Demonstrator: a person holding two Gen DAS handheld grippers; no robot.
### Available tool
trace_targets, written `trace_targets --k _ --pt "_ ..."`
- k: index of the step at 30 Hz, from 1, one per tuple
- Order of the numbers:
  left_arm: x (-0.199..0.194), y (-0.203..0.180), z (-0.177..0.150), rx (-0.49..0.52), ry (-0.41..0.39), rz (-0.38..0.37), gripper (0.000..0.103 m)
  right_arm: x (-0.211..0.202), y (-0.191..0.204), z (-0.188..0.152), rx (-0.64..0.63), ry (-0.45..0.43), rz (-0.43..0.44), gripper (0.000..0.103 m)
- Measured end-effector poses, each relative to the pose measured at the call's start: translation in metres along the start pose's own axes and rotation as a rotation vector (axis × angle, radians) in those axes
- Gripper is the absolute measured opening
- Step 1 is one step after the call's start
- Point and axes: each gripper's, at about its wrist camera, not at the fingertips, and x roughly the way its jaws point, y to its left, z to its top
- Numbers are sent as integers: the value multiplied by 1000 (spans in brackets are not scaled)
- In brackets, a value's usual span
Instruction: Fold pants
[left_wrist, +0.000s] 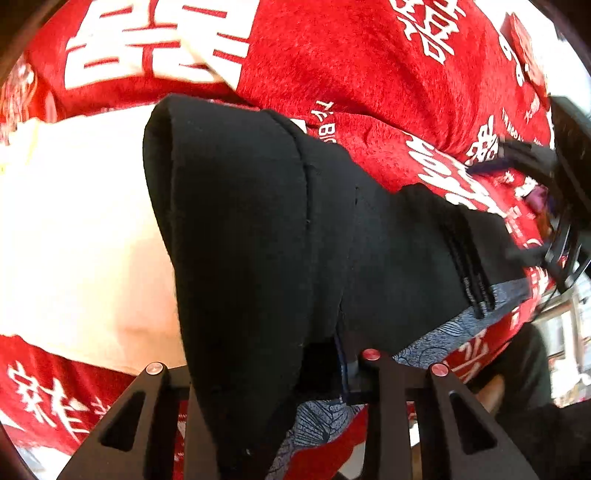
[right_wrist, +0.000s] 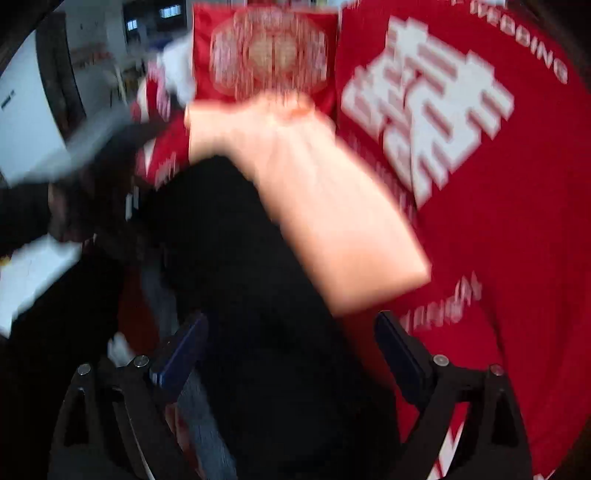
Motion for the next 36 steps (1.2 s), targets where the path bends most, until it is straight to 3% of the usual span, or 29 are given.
trace_targets --k 4,8,10,11,12,15,20,25,29,36 --pt "-1 -3 5 -26 32 14 33 21 5 -35 -56 130 37 93" --pt "-10 -9 16 -57 59 6 29 59 12 -36 -96 192 76 91" --pt "-16 -20 19 -46 61 6 27 97 12 -44 -112 307 52 91" --pt "-19 -25 21 -38 63 7 27 99 11 -44 -107 262 52 99" --pt "-23 -30 23 -34 64 7 27 99 9 -42 -102 237 62 99" --pt "-31 -47 32 -36 67 7 26 96 3 -37 -65 261 52 100" --pt "-45 -85 47 -13 50 -8 25 36 5 -60 -72 160 -36 100" --pt "-51 -151 66 74 53 -22 24 -47 -10 -119 130 -13 -109 100" --pt "-43 -205 83 133 77 -31 24 -71 -11 -171 262 -57 -199 100" --pt "-2 -306 108 214 163 -31 24 -97 -11 -248 447 -122 -263 100"
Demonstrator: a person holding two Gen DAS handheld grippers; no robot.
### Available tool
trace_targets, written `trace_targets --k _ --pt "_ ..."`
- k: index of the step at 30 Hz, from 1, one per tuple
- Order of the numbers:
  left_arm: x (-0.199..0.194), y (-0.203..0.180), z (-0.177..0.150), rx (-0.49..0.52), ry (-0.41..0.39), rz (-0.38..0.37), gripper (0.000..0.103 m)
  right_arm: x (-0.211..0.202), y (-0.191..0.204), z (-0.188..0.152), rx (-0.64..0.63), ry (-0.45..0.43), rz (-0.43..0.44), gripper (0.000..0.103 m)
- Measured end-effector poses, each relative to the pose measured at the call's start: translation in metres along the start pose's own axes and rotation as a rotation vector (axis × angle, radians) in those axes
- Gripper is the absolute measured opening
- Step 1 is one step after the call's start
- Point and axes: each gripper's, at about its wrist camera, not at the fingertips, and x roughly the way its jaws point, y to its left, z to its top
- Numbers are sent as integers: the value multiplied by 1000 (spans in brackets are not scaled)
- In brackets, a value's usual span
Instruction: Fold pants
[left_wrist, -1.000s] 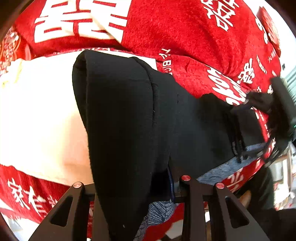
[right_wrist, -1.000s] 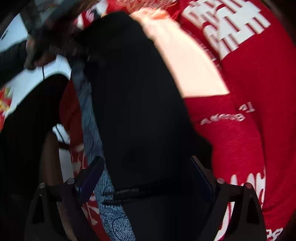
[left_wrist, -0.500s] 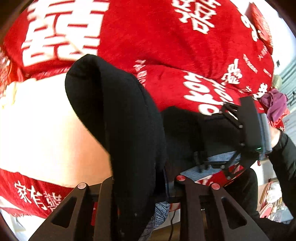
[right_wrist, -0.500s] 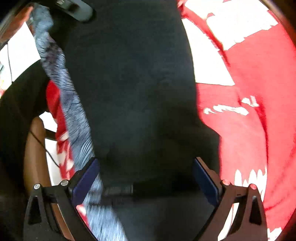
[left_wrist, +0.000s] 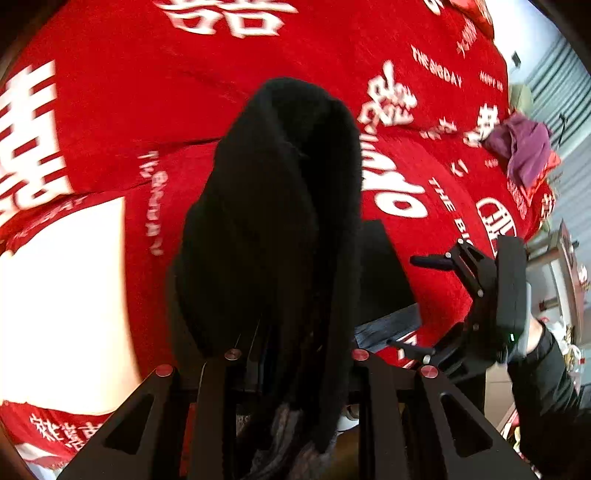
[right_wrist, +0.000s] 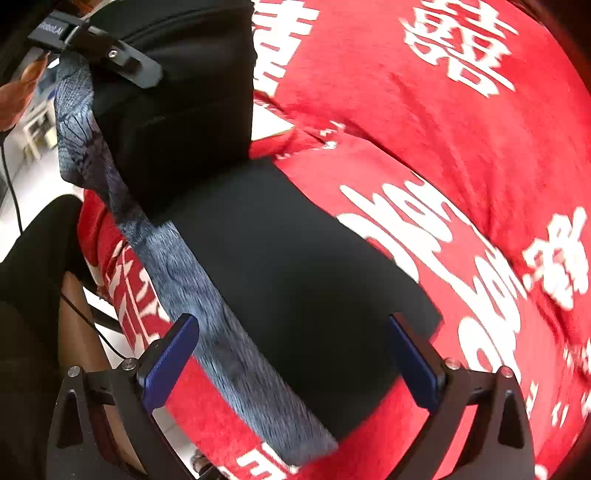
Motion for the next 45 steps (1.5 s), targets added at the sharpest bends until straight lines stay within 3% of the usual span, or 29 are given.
trace_targets --k 3,8,12,15,16,17,19,25,29,32,35,40,45 --pt "42 -40 19 18 73 56 24 -9 -13 -17 55 -15 -23 100" --pt "129 -86 24 37 202 155 24 -14 -37 -45 184 -41 -25 100" --pt "153 -105 20 83 218 240 24 -16 -42 -64 243 -55 -11 100" --pt "155 -109 23 88 244 240 32 -15 -38 -71 272 -74 8 100" --pt "154 -112 25 86 255 214 46 -14 -38 -74 281 -77 15 100" --pt "153 -113 26 73 262 176 70 -11 -38 -77 291 -79 20 100" --pt "143 -111 27 22 258 72 81 -11 -38 -79 312 -86 31 100" --pt "76 -126 20 77 114 -54 81 -18 -36 -75 371 -163 125 101" --pt "44 -103 7 71 19 -34 81 -19 -33 -67 405 -203 191 102" --pt "48 -65 -6 2 12 21 81 -10 -40 -61 462 -216 256 103" --pt "61 -26 -26 -90 35 65 81 1 -52 -62 597 -227 408 103" --pt "74 11 -53 -203 39 40 81 -3 -63 -67 709 -290 544 103" --pt "79 0 -53 -157 11 75 86 11 -67 -55 739 -230 501 103"
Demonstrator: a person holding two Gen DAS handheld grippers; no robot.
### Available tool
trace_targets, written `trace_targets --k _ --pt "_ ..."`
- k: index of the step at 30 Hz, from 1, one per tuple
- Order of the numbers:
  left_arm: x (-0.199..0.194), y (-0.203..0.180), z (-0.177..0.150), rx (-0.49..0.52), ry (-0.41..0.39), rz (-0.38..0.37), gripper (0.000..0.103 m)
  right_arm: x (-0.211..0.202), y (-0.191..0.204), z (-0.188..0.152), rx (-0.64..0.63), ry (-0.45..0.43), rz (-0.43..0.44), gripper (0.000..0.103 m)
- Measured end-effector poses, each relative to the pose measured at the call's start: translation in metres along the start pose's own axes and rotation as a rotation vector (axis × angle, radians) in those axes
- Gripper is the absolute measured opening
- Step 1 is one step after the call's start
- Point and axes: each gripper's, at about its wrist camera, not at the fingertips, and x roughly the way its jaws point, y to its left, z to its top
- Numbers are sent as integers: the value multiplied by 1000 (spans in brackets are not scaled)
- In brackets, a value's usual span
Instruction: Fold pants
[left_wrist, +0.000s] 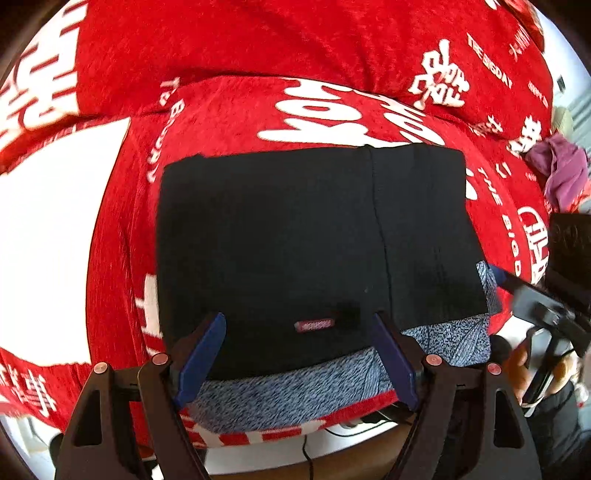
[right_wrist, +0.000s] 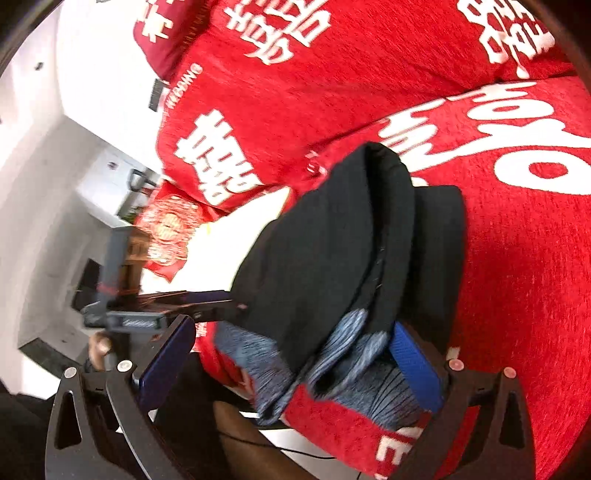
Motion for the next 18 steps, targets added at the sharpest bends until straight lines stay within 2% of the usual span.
trace_targets --k 1,2,3,6,7,8,9,11,14,16,18 --pt "3 -5 0 18 -1 19 96 7 0 4 -2 8 -16 103" --pt "6 -7 0 25 -5 46 99 14 1 7 -15 9 -48 103" --pt "8 -9 -2 25 -14 73 99 21 3 9 -44 11 -85 102" --pt "12 -11 -6 49 -19 109 99 49 20 11 -166 86 -278 101" --pt "10 -11 -6 57 -23 113 99 50 27 11 -199 80 -321 86" --pt "8 -8 -6 51 -27 110 99 49 35 11 -223 74 -355 30" --pt "4 -5 -4 34 -30 88 99 46 39 14 -221 72 -368 23" --pt "-7 1 -1 -7 -48 41 99 30 44 21 -166 53 -291 19" --pt "-22 1 4 -24 -90 -2 99 9 57 25 -169 2 -270 18" --pt "-19 -2 6 -5 -100 0 99 -7 59 22 -146 -53 -254 18" --pt "-3 -5 6 9 -67 27 99 -3 34 16 -87 -29 -275 19"
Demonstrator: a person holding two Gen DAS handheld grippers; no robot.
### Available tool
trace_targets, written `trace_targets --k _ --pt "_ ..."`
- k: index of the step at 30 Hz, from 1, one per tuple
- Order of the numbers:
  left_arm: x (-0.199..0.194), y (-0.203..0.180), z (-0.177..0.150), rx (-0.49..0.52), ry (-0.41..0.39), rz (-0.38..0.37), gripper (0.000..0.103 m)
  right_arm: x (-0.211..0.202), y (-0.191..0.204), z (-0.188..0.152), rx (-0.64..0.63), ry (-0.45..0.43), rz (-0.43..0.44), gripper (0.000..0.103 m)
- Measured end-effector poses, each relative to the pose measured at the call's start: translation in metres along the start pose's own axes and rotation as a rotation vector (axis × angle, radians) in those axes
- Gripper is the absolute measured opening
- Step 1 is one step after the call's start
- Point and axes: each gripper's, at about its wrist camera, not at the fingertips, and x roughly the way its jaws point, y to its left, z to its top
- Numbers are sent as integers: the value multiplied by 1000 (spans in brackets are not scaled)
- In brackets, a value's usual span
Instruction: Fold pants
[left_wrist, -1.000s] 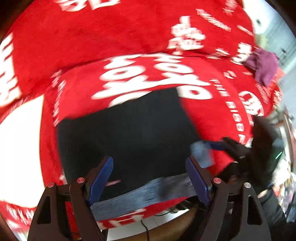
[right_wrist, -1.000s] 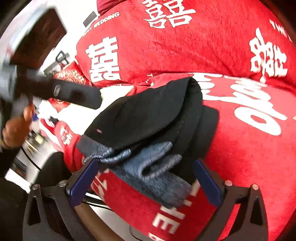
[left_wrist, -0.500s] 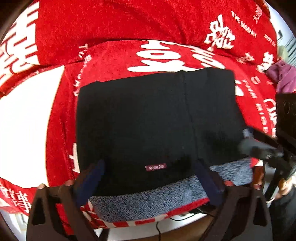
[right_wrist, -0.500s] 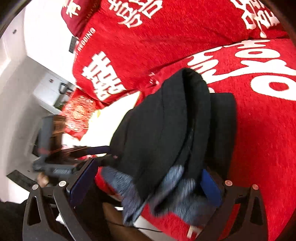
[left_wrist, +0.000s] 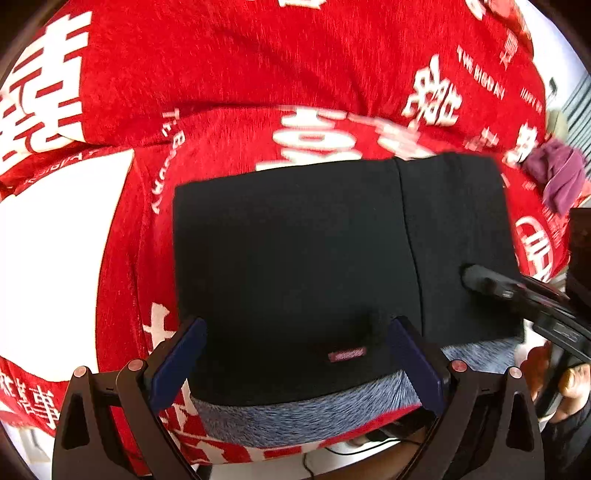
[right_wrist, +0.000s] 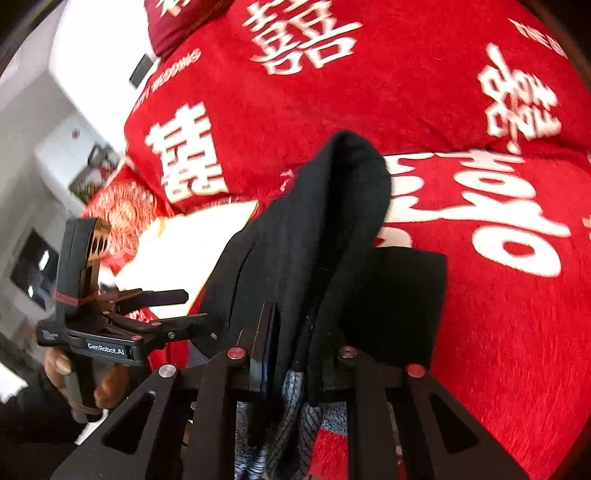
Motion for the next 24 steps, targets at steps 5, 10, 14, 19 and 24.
trace_targets --k 5,10,14,19,24 --pt "28 -6 -8 27 33 65 99 24 -48 -18 183 37 12 31" --pt "7 -5 -15 29 3 30 99 -9 -33 -5 120 -48 -216 42" --pt "17 -6 -20 27 34 40 99 -23 9 16 -63 -137 -231 78" --pt "21 -6 -24 38 2 57 102 31 36 50 -252 -52 -192 84" --pt "17 -1 -27 39 -18 34 102 85 -11 65 -143 118 -194 84"
